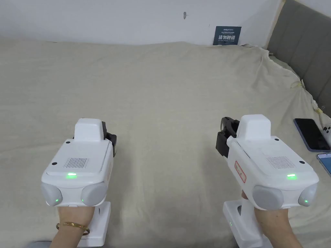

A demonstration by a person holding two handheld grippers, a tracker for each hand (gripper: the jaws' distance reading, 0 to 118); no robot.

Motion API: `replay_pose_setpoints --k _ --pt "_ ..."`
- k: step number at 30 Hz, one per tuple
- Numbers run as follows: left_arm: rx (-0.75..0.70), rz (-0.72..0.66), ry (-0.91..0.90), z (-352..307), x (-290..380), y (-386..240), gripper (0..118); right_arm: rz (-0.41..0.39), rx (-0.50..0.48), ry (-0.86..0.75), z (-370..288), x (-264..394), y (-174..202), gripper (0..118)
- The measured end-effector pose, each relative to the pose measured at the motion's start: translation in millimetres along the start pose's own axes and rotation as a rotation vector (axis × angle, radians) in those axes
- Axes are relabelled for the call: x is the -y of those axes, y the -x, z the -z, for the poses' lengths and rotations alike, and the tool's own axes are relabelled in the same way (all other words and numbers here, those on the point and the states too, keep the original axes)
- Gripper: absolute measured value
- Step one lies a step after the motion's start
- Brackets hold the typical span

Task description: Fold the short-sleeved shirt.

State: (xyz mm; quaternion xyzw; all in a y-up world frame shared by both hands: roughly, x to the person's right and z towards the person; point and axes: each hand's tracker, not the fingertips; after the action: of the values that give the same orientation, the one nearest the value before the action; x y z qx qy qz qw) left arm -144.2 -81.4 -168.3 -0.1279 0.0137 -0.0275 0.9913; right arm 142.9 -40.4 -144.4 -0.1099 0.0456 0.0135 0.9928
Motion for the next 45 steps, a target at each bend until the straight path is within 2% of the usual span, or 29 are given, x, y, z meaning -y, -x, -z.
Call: replay_pose_setpoints --k 21,22,23,24,25,26,27,28,29,31,34,37,38,41,42,45 --pt "0.024 -0.025 0.007 -4 -1 -2 0 0.015 0.016 0.007 -1 -2 0 1" --pt "0.026 -0.033 0.014 -5 -3 -2 5 0.023 0.016 0.037 1 -2 0 4" --pt "0.02 -0.041 0.026 -6 -4 -2 20 0.023 0.012 0.077 3 -3 -1 25" --pt "0.027 -0.052 0.033 -6 -3 -3 41 0.031 0.011 0.096 5 -2 -2 56" --pt "0.042 -0.071 0.05 -6 -3 -3 72 0.048 -0.001 0.115 6 -2 -4 90" --pt "0.053 -0.087 0.075 -5 -3 -3 107 0.073 0.0 0.145 6 -3 -2 118" --pt "0.06 -0.097 0.101 -5 -2 -3 118 0.102 -0.014 0.165 4 -4 -1 113" --pt "0.057 -0.095 0.08 -10 1 -3 118 0.147 -0.065 0.138 0 -4 -4 114" --pt "0.094 -0.12 0.053 -14 -1 -6 118 0.174 -0.069 0.159 0 -4 -6 115" --pt "0.073 -0.094 0.111 -17 -1 -9 118 0.227 -0.091 0.24 9 1 -14 115" --pt "0.074 -0.111 0.174 -22 6 -14 118 0.325 -0.03 0.383 17 7 -17 115" --pt "0.061 -0.141 0.238 -24 18 -16 118 0.403 -0.035 0.558 25 14 -20 115" --pt "0.055 -0.142 0.276 -26 20 -16 118 0.398 0.0 0.594 33 23 -28 115" --pt "0.025 -0.182 0.301 -29 32 -11 118 0.247 0.165 0.775 53 38 -34 115" --pt "0.023 -0.188 0.311 -30 34 -10 118 0.211 0.197 0.797 32 23 4 115" --pt "0.016 -0.177 0.342 -29 44 -6 118 0.198 0.197 0.801 14 28 38 115"
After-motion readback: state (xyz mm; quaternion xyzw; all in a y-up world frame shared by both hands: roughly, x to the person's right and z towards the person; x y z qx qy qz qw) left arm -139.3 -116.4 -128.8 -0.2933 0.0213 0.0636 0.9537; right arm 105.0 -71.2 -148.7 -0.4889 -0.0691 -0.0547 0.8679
